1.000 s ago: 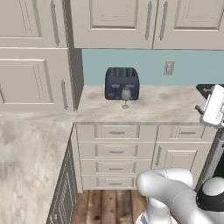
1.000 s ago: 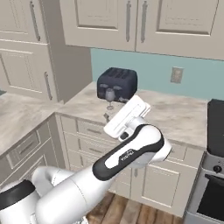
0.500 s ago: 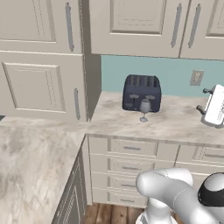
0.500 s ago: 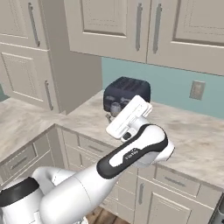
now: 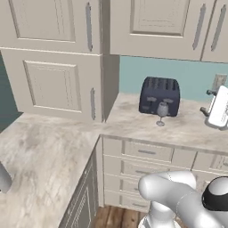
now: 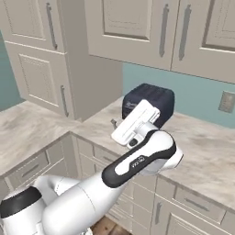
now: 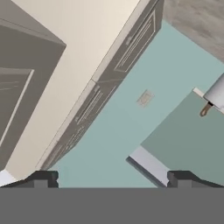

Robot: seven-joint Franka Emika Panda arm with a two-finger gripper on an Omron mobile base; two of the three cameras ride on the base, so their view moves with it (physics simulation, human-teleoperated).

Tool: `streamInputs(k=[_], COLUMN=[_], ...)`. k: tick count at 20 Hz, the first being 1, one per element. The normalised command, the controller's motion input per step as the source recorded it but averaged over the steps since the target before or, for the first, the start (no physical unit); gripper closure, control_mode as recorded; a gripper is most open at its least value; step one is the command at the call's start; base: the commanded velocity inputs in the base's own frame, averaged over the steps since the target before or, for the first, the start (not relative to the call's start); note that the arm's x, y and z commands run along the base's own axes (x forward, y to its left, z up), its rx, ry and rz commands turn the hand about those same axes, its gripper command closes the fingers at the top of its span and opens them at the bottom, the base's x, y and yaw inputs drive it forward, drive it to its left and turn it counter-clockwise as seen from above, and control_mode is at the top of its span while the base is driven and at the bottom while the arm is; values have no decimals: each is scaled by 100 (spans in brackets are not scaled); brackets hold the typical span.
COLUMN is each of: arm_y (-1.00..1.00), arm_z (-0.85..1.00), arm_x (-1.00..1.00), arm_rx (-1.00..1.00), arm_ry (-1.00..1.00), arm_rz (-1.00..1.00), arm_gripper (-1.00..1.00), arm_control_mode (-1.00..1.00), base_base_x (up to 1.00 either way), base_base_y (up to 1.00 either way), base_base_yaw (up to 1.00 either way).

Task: Retrieve the wine glasses from the counter and place one next to each plate.

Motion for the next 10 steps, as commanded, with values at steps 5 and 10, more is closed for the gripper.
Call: streamInputs(k=[5, 10], arm_y=[0, 0], arm_z=[0, 0], arm_x=[0, 0], arm_rx=[0, 0], arm_ry=[0, 0], arm_rz=[0, 0], arm_gripper=[-100, -100], arm_control_mode=[100, 100], base_base_x=[86, 39], base_base_y=[50, 26], base_base_yaw=[-4, -14])
